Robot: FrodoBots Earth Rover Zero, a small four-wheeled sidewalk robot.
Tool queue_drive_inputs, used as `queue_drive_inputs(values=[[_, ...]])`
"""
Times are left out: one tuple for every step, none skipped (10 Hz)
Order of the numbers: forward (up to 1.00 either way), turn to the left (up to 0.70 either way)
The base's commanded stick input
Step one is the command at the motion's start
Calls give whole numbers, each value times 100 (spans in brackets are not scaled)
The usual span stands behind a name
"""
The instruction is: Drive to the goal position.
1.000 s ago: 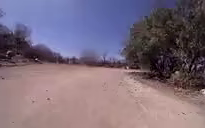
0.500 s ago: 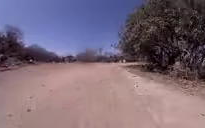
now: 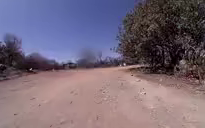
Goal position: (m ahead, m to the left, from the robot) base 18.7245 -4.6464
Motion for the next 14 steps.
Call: queue_drive_inputs(values=[[100,0],[100,0],[100,0],[100,0],[100,0],[100,0],[100,0],[100,0],[100,0],[100,0],[100,0],[100,0],[100,0],[100,0]])
